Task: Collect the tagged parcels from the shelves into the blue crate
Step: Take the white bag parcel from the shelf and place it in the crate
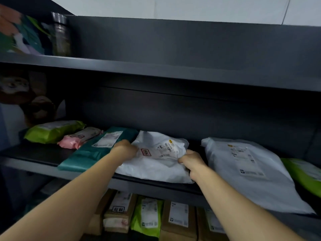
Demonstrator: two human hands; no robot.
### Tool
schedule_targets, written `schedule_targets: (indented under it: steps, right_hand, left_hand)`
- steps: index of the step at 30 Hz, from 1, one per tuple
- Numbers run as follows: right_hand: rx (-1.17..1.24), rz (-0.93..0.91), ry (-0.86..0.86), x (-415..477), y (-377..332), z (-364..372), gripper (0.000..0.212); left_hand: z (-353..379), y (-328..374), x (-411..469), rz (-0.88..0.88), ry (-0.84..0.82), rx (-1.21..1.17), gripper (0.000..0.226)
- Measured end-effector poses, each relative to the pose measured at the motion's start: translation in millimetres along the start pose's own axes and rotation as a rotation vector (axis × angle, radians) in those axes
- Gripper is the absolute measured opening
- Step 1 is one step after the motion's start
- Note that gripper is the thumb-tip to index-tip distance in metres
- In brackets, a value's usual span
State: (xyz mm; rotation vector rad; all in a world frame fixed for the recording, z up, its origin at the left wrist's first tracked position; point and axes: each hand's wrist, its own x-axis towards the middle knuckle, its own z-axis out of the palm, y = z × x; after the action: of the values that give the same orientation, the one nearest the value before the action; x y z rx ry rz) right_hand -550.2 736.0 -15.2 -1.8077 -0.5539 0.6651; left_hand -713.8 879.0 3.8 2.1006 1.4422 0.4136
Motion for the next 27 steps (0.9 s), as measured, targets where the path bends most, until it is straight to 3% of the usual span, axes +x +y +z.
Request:
schedule_targets:
  steps: [3,7,10,13,19,27]
  right_hand:
    - [0.048,-0.047,0.089,-6.5,4.2,2.8,0.04]
    - [0.079,-0.158,0.148,-26.6,5.5,1.2,0.058]
    - [0.102,-0.281,0.179,-42.0,3.9,-2.2,0.052]
    - [0.118,-0.379,0.215,-53.8,1.7,-9.4,0.046]
    - [0.135,-0.512,0.29,-90.7,-4.5,-32.9,0.043]
    - [0.1,-0.584,0.297,-157.6,15.2,-86.4,0.042]
  left_hand:
    - [1.4,-6.4,-4.1,-0.041,-0.042,-0.277,0.042]
    - [0.5,-6.5,-13.2,-0.072,-0.046,-0.565,0.026]
    - [-3.2,-3.4,-25.2,-0.012,0.002,-0.684,0.008]
    - [-8.6,1.8,-43.1,0.053,0.038,-0.82,0.028]
    - [-14.0,14.5,-88.0,0.147,0.1,-0.923,0.033]
    - [-0.8,29.8,-181.1,0.236,0.147,-0.998,0.021]
